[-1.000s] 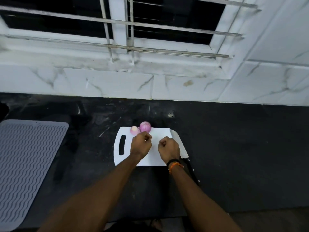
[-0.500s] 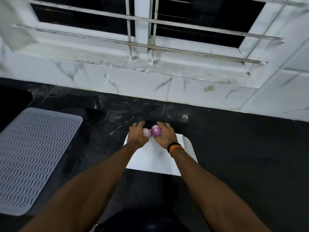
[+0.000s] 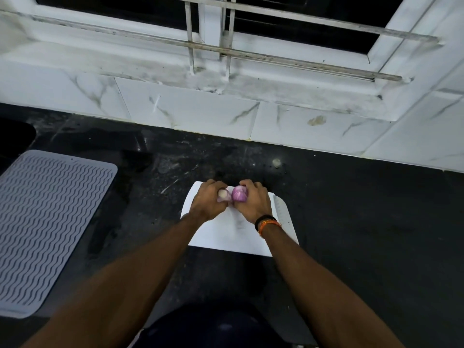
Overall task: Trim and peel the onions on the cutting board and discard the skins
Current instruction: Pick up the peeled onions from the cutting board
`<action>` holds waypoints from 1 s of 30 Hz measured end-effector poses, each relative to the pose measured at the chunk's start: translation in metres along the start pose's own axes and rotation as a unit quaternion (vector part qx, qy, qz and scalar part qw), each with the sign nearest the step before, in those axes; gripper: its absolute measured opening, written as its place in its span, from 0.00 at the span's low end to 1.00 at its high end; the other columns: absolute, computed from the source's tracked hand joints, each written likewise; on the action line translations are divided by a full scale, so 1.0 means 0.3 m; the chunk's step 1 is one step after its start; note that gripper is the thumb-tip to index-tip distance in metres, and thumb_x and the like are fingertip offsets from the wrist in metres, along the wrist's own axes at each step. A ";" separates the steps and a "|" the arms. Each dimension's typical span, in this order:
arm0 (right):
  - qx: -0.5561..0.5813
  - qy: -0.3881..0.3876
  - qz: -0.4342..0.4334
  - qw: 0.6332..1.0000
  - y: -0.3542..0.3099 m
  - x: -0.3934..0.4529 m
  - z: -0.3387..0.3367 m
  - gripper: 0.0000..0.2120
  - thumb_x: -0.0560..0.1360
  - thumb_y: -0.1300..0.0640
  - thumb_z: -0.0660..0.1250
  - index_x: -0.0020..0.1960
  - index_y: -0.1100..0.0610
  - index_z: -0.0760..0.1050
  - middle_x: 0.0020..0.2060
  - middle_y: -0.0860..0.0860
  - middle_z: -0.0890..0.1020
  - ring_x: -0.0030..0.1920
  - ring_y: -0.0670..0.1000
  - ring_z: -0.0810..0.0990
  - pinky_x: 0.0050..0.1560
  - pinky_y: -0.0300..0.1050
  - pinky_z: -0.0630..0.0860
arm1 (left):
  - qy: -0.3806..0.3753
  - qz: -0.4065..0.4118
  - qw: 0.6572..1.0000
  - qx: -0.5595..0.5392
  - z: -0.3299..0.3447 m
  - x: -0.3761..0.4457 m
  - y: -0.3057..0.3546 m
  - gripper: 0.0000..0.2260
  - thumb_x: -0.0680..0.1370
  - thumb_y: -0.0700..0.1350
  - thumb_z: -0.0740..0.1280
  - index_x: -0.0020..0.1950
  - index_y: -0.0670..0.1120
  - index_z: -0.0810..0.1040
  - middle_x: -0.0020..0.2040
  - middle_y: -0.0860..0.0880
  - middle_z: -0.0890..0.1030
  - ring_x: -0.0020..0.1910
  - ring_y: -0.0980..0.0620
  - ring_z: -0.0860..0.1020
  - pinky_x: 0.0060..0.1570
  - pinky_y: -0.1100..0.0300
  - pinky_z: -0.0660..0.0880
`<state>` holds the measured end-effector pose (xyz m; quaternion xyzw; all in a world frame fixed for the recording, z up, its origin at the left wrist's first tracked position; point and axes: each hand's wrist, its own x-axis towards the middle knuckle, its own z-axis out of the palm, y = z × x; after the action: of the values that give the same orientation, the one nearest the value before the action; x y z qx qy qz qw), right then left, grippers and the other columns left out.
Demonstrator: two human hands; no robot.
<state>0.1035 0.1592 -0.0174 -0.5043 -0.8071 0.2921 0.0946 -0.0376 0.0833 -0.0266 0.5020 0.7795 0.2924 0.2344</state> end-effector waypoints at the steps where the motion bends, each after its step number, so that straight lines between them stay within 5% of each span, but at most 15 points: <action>1: 0.002 0.004 0.006 1.000 0.007 -0.020 0.000 0.29 0.67 0.46 0.75 0.65 0.49 0.71 0.58 0.54 0.75 0.57 0.56 0.75 0.58 0.55 0.77 | -0.006 0.001 1.000 -0.002 0.008 -0.011 0.000 0.19 0.71 0.47 0.76 0.60 0.45 0.80 0.57 0.45 0.80 0.55 0.46 0.77 0.54 0.54 0.75; 13: -0.001 0.053 0.048 0.997 0.044 -0.180 0.024 0.29 0.66 0.44 0.75 0.64 0.50 0.70 0.56 0.53 0.75 0.55 0.55 0.74 0.55 0.51 0.77 | 0.008 -0.012 1.000 -0.007 0.051 -0.121 -0.017 0.21 0.69 0.50 0.78 0.59 0.46 0.80 0.56 0.46 0.80 0.53 0.48 0.77 0.50 0.60 0.72; 20: -0.010 0.042 0.056 0.998 0.043 -0.185 0.025 0.34 0.66 0.43 0.75 0.68 0.50 0.68 0.61 0.53 0.74 0.60 0.56 0.74 0.58 0.52 0.75 | 0.010 -0.025 1.000 -0.011 0.048 -0.120 -0.010 0.24 0.69 0.50 0.78 0.62 0.46 0.79 0.61 0.45 0.78 0.59 0.46 0.76 0.58 0.52 0.75; 26: 0.004 0.039 0.059 0.997 0.064 -0.236 0.002 0.37 0.64 0.58 0.72 0.72 0.50 0.65 0.66 0.52 0.70 0.65 0.57 0.68 0.64 0.55 0.70 | 0.007 -0.009 1.000 -0.024 0.039 -0.149 -0.013 0.33 0.68 0.49 0.79 0.70 0.47 0.72 0.69 0.45 0.73 0.66 0.43 0.71 0.66 0.51 0.69; 30: -0.031 0.101 0.129 0.986 0.103 -0.274 -0.012 0.30 0.66 0.61 0.67 0.68 0.53 0.71 0.65 0.54 0.71 0.63 0.59 0.69 0.63 0.54 0.67 | -0.002 -0.004 0.999 -0.043 0.029 -0.162 -0.015 0.35 0.65 0.51 0.74 0.71 0.46 0.71 0.69 0.44 0.72 0.67 0.42 0.70 0.66 0.51 0.68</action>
<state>0.1675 0.0990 -0.0203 -0.6337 -0.7304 0.2242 0.1210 -0.0162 0.0391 -0.0325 0.4889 0.7678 0.3236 0.2583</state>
